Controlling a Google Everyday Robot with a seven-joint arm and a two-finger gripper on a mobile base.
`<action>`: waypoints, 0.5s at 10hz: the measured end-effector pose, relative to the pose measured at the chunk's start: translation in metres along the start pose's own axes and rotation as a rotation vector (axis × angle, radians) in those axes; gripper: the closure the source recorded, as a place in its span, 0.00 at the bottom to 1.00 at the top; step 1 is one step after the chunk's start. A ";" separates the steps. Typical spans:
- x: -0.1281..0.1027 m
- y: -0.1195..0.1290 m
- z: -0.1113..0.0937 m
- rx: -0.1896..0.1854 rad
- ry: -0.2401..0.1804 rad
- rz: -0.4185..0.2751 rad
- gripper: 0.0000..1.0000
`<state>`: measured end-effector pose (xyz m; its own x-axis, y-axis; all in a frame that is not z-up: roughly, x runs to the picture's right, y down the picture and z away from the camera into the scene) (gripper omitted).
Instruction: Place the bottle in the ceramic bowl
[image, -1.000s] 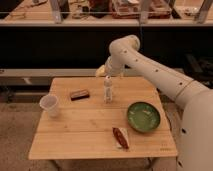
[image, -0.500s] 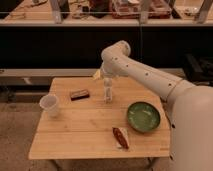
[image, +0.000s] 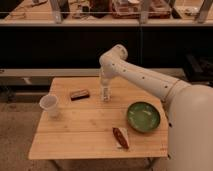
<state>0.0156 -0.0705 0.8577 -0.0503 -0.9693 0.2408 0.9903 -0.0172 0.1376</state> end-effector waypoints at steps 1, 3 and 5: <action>-0.001 0.006 -0.003 -0.008 0.009 0.019 0.94; -0.011 0.021 -0.016 -0.008 -0.015 0.064 0.94; -0.030 0.075 -0.063 -0.017 -0.071 0.150 0.94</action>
<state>0.0998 -0.0586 0.8003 0.0894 -0.9415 0.3249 0.9895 0.1211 0.0786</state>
